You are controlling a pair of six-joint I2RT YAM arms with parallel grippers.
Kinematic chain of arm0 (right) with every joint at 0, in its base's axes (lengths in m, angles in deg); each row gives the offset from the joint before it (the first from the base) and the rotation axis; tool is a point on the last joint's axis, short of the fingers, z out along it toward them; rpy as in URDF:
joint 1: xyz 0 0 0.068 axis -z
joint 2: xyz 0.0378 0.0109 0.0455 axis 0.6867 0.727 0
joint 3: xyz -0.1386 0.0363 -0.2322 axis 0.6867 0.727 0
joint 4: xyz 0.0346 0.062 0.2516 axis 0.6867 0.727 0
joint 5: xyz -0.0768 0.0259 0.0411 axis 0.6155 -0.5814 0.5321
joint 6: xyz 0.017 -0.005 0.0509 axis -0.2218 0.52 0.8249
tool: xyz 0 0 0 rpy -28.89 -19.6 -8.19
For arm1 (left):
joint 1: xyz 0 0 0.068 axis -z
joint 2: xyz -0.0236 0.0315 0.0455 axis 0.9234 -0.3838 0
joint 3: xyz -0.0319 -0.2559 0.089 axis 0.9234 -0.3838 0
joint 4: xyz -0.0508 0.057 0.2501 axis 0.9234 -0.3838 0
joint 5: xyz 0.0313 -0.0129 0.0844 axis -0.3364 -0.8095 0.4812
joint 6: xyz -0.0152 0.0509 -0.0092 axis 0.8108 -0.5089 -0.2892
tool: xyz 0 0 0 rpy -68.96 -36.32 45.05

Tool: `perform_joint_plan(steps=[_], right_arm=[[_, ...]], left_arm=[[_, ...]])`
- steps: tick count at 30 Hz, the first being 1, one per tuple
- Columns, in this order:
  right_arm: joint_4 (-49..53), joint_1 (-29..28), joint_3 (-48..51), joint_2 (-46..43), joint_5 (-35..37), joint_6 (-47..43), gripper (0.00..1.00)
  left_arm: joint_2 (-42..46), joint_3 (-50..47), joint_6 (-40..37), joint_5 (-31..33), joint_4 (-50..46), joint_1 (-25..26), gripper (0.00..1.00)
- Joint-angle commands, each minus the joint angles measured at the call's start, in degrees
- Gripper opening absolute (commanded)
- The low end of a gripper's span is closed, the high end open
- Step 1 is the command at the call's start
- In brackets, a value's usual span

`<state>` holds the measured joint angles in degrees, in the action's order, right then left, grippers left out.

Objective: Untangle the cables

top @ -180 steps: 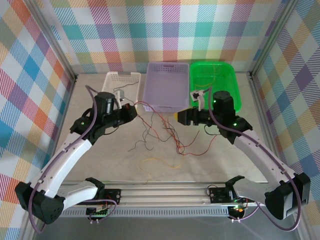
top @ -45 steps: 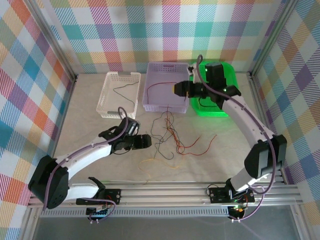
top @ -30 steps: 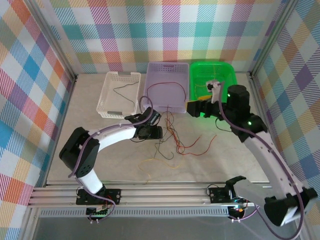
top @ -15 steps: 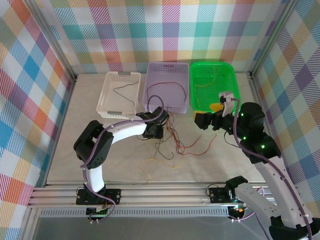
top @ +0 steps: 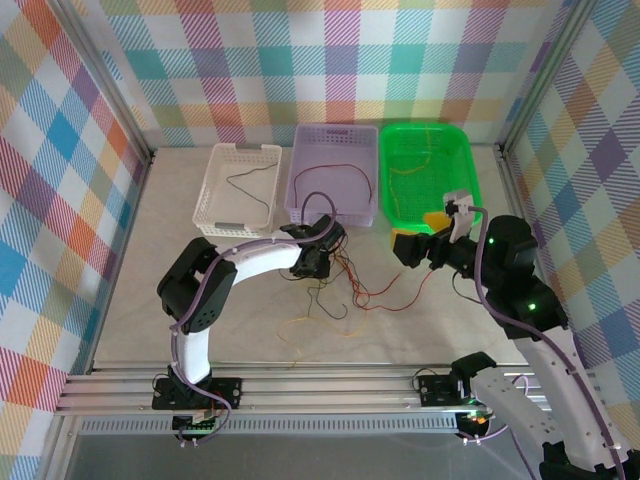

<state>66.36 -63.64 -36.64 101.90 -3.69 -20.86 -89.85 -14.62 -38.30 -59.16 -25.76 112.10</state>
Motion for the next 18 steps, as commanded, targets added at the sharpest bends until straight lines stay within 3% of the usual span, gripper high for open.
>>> perform_joint_plan(steps=[1,5,10,13,18], right_arm=[[-0.54,-0.03,0.6,-0.87,-0.88,0.28,1.0],[-0.57,-0.03,0.69,-1.04,-1.3,0.3,1.0],[-0.11,-0.03,0.95,-1.31,-1.37,0.03,1.0],[0.0,-0.03,1.08,-1.31,-1.33,-0.03,1.0],[-0.01,-0.02,1.12,-1.31,-1.55,0.04,1.0]], left_arm=[[2.04,0.62,0.19,3.3,-3.34,2.06,0.53],[1.14,0.01,0.27,4.15,-3.53,2.88,0.58],[0.18,-0.41,0.34,5.07,-3.42,2.88,0.56],[-0.13,-0.49,0.13,5.5,-3.35,2.8,0.52],[-1.97,-0.52,-0.1,5.49,-3.29,2.87,0.34]])
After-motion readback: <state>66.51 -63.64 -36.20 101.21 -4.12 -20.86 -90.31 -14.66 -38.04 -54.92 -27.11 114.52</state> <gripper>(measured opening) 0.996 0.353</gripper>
